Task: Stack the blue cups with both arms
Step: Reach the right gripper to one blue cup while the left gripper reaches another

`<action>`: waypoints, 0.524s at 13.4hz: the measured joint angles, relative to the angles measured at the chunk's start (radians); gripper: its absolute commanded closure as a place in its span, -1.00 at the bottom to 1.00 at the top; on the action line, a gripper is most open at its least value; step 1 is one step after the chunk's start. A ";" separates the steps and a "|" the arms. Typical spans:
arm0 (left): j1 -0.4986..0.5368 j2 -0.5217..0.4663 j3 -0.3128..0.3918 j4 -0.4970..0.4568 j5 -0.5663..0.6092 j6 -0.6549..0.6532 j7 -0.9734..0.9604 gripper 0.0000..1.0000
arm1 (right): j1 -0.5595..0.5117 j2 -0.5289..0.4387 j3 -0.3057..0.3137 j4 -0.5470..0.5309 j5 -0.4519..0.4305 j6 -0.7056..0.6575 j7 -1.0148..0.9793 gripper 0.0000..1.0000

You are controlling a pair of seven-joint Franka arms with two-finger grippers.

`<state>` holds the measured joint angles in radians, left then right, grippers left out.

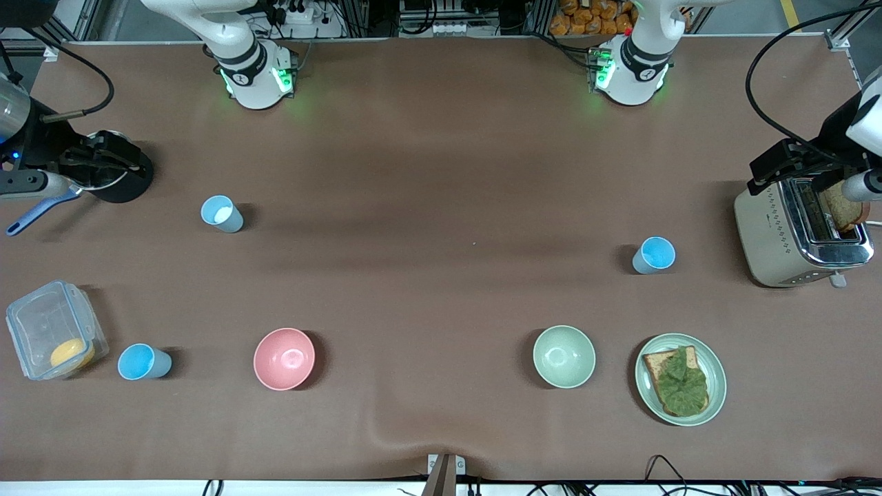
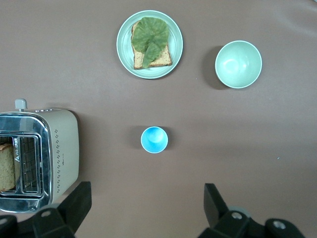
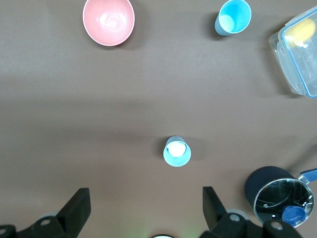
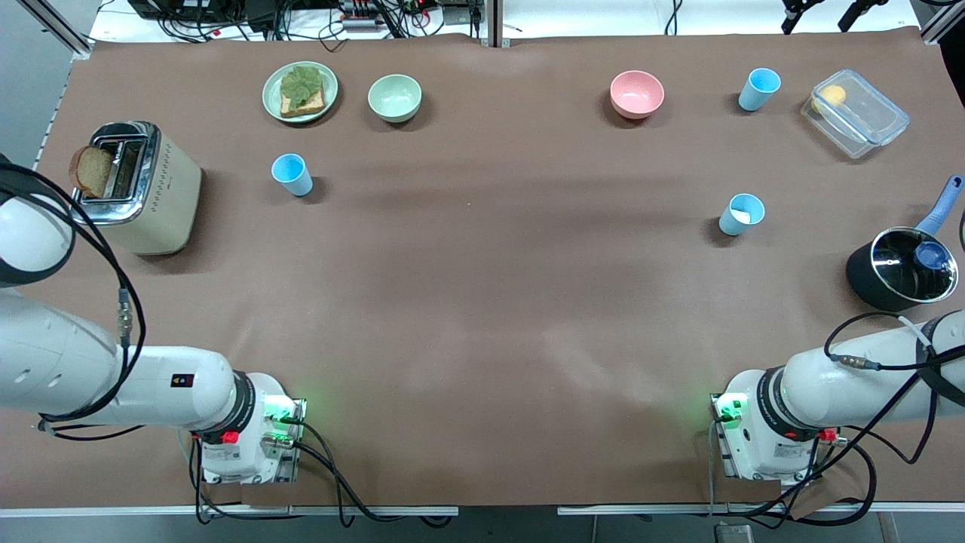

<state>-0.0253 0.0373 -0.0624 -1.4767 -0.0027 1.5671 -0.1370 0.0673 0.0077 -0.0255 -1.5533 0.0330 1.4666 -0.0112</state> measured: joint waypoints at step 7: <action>0.005 -0.001 0.005 0.002 0.000 -0.028 0.000 -1.00 | 0.000 0.002 -0.004 0.000 0.000 0.000 0.000 -1.00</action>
<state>-0.0203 0.0361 -0.0576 -1.4746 -0.0027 1.5386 -0.1370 0.0672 0.0094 -0.0292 -1.5533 0.0331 1.4665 -0.0112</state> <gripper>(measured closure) 0.000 0.000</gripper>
